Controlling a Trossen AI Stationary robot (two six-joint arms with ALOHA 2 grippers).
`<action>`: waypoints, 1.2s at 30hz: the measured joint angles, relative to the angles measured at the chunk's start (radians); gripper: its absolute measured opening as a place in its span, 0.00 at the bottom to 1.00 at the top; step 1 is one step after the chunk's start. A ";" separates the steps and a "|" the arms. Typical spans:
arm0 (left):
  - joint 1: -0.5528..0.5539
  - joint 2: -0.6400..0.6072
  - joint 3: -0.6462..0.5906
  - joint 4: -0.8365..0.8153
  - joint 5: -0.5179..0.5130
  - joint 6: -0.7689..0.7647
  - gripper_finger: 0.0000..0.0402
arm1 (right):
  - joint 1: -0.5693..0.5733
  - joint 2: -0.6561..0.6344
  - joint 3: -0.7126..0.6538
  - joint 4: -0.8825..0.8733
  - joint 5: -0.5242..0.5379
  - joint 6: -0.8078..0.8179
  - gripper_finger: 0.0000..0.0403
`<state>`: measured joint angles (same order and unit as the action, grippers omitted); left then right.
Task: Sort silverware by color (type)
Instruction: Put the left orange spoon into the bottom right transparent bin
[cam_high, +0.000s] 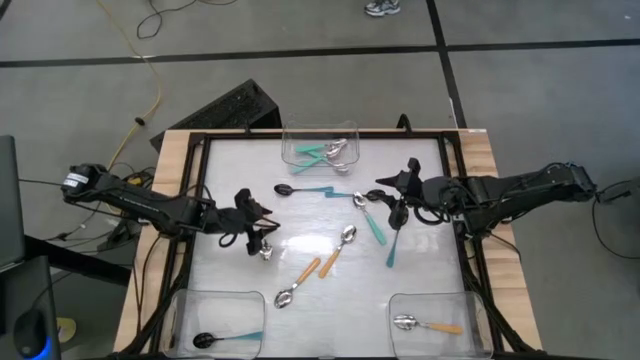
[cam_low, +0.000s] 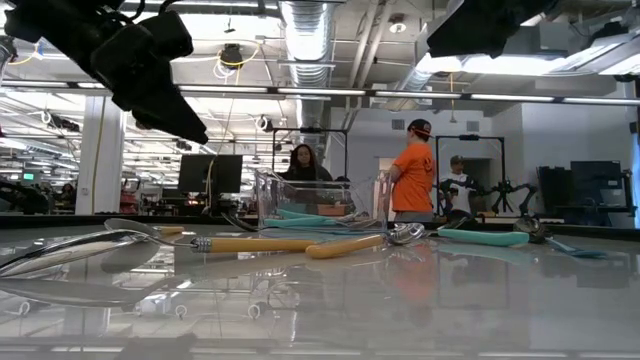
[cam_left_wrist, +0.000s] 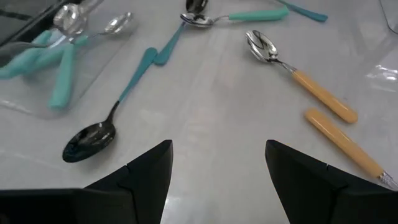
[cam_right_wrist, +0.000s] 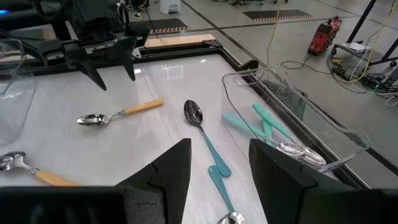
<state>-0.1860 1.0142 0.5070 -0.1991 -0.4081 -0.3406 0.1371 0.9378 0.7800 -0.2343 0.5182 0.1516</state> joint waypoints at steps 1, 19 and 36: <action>0.003 0.000 0.004 0.001 -0.006 0.003 0.60 | 0.000 0.000 0.000 0.001 0.000 0.000 0.46; 0.091 -0.036 -0.004 0.163 -0.011 0.226 0.60 | 0.000 0.000 0.000 0.003 0.002 0.015 0.46; 0.117 -0.080 -0.004 0.013 0.285 0.309 0.60 | 0.000 0.000 0.000 0.003 -0.001 0.016 0.46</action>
<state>-0.0692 0.9342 0.5034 -0.1856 -0.1229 -0.0311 0.1368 0.9379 0.7803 -0.2317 0.5175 0.1680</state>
